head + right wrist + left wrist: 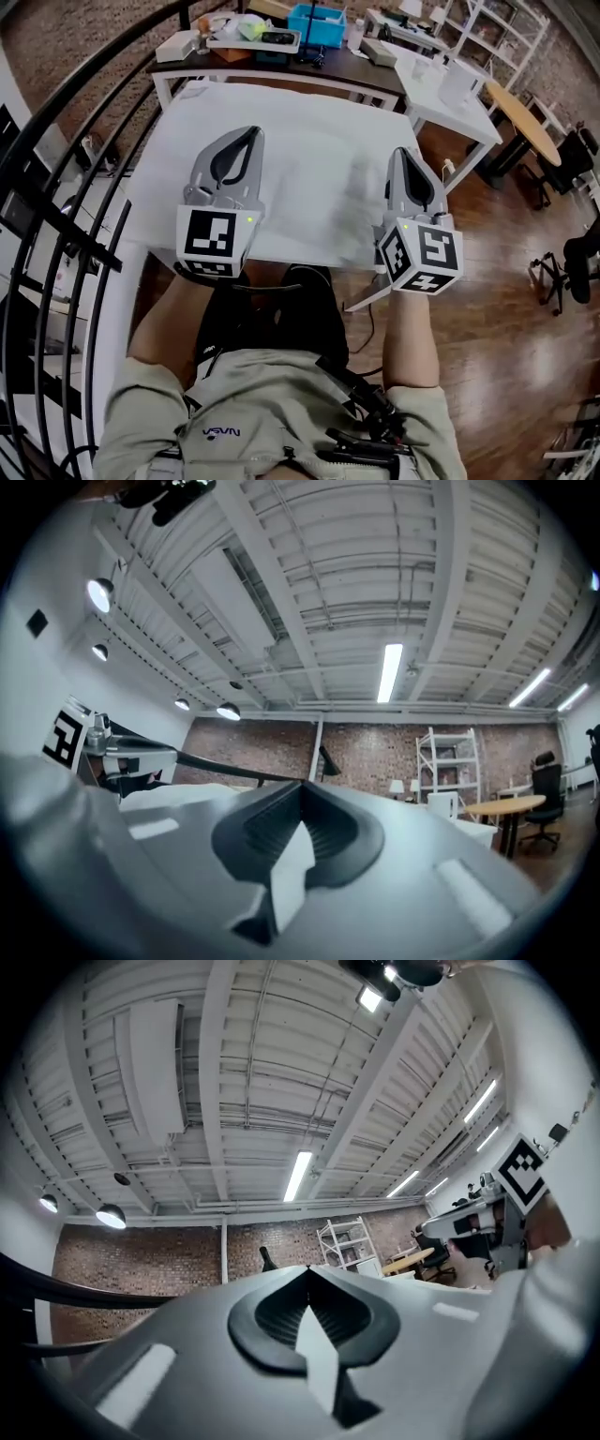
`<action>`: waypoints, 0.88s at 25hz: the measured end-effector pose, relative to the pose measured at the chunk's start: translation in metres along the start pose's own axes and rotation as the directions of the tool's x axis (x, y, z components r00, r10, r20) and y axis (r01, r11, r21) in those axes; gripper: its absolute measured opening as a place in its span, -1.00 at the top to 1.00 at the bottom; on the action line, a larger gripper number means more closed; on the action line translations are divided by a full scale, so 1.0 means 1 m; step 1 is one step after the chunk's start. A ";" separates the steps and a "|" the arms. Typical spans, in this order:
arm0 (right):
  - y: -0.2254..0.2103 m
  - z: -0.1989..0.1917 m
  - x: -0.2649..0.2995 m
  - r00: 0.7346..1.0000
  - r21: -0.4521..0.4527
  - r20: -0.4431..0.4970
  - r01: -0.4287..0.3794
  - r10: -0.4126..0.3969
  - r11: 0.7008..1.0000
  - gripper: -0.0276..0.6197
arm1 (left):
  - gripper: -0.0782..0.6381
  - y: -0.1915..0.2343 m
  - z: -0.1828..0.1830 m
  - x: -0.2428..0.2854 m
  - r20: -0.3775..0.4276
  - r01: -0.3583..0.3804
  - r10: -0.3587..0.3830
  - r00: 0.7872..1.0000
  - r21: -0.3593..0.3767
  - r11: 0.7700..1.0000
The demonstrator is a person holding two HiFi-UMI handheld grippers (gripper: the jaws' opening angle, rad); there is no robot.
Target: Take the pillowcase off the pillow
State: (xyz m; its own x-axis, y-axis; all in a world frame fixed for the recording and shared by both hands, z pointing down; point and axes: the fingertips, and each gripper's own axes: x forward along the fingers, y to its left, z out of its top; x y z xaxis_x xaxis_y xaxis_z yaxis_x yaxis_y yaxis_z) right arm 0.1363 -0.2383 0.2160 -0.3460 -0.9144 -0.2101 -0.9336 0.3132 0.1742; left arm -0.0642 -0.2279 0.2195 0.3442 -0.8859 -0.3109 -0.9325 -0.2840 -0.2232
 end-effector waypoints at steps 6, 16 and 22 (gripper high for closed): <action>0.018 -0.006 -0.009 1.000 -0.006 -0.008 -0.001 0.001 1.000 0.91 | 0.76 -0.018 -0.007 -0.017 -0.013 0.024 -0.024 1.000 -0.010 1.000; 0.091 -0.100 -0.055 0.926 -0.023 -0.299 -0.250 0.232 0.968 0.90 | 0.76 -0.059 -0.044 -0.057 -0.105 0.104 -0.108 0.989 -0.040 0.994; 0.049 -0.170 -0.004 0.930 -0.143 -0.360 -0.130 0.071 0.981 0.90 | 0.76 -0.059 -0.068 -0.063 -0.181 0.074 -0.082 0.980 -0.053 0.996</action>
State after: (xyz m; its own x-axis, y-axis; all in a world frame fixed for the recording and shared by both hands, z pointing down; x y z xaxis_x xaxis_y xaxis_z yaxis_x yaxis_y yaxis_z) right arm 0.1076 -0.2634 0.3892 -0.3543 -0.9209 0.1627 -0.8576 0.3893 0.3362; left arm -0.0379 -0.1804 0.3148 0.3942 -0.9112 -0.1193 -0.9090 -0.3676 -0.1963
